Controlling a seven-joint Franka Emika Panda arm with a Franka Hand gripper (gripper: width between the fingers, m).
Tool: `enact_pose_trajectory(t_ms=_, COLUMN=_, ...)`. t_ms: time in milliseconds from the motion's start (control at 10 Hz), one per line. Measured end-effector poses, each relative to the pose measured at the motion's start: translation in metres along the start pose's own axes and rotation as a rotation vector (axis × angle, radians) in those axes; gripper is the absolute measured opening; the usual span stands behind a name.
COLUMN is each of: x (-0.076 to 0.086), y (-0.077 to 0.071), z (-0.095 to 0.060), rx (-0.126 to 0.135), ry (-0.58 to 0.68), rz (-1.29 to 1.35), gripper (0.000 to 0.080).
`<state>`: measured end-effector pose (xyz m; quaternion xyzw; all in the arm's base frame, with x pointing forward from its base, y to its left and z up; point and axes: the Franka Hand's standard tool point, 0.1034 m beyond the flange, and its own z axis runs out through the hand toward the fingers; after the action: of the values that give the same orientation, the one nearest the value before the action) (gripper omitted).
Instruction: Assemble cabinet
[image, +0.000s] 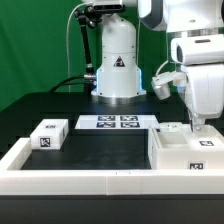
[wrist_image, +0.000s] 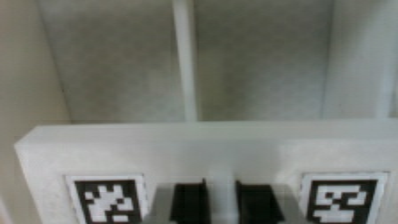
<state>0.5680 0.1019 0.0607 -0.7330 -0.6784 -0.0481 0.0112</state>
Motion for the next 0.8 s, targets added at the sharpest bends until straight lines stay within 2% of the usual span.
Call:
enact_pose_trajectory(t_ms=300, x=0.0015, y=0.0085, z=0.0004, rx=0.002, ry=-0.007, rz=-0.012, gripper=0.0070)
enact_pose_trajectory(t_ms=600, x=0.0007, y=0.0083, z=0.0004, rx=0.002, ry=-0.007, rz=-0.008, gripper=0.0070)
enact_pose_trajectory(t_ms=700, x=0.0007, y=0.0083, z=0.0005, rx=0.002, ry=-0.007, rz=-0.008, gripper=0.0158)
enact_pose_trajectory(t_ms=800, x=0.0007, y=0.0083, z=0.0005, rx=0.002, ry=-0.007, rz=-0.008, gripper=0.0294)
